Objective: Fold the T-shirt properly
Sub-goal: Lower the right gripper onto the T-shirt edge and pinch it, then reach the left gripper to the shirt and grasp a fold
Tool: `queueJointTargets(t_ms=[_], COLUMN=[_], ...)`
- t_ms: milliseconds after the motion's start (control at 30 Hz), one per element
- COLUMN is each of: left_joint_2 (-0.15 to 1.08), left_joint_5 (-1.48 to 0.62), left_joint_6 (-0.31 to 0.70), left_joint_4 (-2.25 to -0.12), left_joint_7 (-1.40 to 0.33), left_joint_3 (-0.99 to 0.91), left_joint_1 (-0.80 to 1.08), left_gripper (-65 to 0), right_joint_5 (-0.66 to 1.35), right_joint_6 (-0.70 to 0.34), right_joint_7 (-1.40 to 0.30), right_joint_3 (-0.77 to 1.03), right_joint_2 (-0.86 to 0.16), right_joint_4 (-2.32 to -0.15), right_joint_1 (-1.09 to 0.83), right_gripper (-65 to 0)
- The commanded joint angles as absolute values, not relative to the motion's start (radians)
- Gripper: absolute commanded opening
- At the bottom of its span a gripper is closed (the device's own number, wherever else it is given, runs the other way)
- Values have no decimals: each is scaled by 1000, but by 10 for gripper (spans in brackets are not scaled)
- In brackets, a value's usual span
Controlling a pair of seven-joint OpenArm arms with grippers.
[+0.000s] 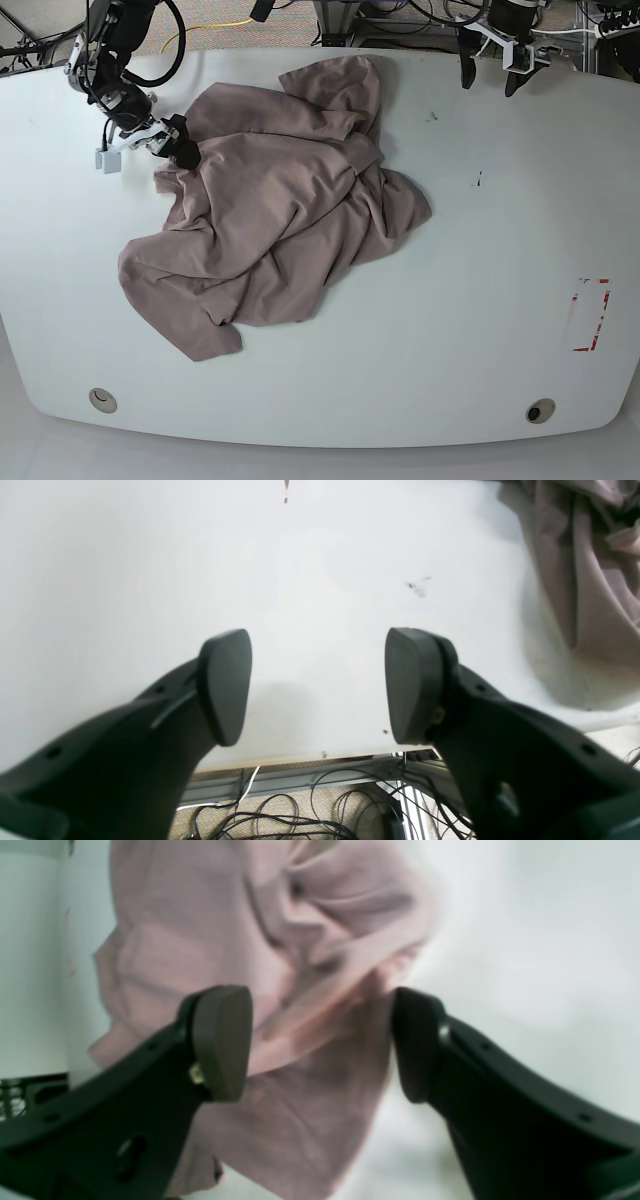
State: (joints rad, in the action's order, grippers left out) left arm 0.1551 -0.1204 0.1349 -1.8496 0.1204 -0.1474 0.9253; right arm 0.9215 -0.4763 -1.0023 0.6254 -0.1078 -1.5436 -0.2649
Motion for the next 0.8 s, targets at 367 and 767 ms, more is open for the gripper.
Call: queueJointTargets(t_ms=[367,767], left_joint_2=[114,117], left_joint_5=[-127,-128], left_joint_6=[136,137], left_joint_4=[-1876,-1882], left_joint_7=[142,-134], left_joint_3=[-232,-113], left_joint_1=[834,627], left_gripper=[-261,-261], right_joint_5=[898,897], right_joint_6=[-469,-469], right_joint_7=[-1029,-1030], right_joint_3=[622,624], right_joint_2=[-79,-124], right_joint_4=[-1578,-1821], right_joint_1=[-278,-343], right_gripper=[-650,-650])
